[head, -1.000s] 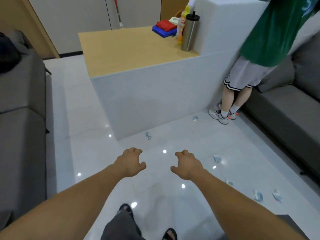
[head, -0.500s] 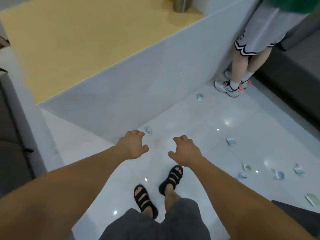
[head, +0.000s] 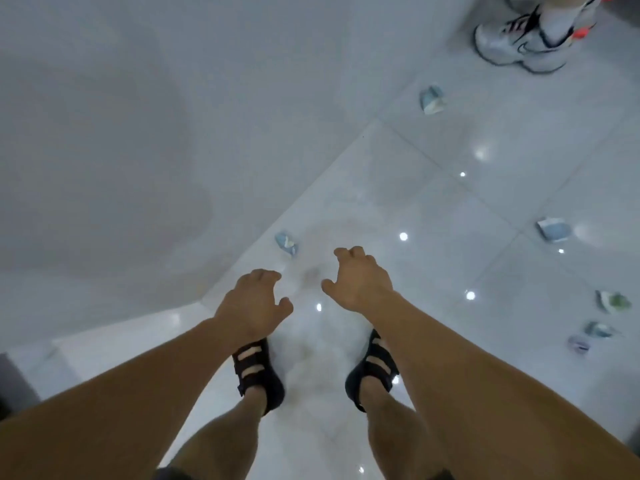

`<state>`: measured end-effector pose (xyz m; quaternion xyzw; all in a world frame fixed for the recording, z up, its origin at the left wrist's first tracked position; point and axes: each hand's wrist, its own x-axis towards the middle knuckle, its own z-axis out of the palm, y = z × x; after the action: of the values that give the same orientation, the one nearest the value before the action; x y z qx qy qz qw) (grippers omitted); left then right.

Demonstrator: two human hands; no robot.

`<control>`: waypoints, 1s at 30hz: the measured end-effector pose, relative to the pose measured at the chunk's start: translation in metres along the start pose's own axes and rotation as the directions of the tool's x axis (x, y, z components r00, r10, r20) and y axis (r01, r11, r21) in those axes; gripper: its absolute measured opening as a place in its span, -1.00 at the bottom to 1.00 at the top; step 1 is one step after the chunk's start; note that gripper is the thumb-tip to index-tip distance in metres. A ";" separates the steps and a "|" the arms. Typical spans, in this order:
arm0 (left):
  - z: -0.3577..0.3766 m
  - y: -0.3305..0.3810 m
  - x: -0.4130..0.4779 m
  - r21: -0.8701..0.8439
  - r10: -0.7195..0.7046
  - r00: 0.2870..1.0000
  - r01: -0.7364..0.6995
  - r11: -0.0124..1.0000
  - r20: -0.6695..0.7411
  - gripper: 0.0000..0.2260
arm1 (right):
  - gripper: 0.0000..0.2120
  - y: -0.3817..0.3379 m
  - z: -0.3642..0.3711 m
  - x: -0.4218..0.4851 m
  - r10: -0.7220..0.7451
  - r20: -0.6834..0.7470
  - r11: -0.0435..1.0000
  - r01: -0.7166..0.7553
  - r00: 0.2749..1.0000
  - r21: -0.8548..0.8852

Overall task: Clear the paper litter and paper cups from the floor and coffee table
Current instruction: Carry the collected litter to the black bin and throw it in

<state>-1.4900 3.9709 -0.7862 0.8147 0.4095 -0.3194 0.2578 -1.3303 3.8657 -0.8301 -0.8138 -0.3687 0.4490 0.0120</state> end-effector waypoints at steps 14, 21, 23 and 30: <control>0.126 -0.129 0.253 -0.013 0.058 0.991 -0.060 0.998 -0.118 -0.46 | -0.42 -0.035 0.187 0.284 -0.060 -0.143 0.998 0.062 0.988 0.011; 0.126 -0.120 0.240 -0.169 0.025 0.993 -0.045 0.985 -0.116 -0.43 | -0.65 -0.018 0.185 0.260 -0.034 -0.190 0.999 0.040 0.981 0.026; 0.112 -0.096 0.222 -0.279 0.039 0.994 -0.068 0.958 -0.106 -0.42 | -0.68 -0.007 0.163 0.225 -0.074 -0.222 0.995 0.086 0.972 0.042; 0.055 0.022 0.141 -0.476 0.137 0.990 -0.138 0.869 -0.036 -0.43 | -0.66 0.028 0.076 0.080 -0.100 -0.332 0.931 0.206 0.938 0.302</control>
<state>-1.4233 3.9929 -0.9224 0.7534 0.4165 -0.1893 0.4723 -1.3440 3.8707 -0.9433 -0.8288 -0.3444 0.3683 0.2424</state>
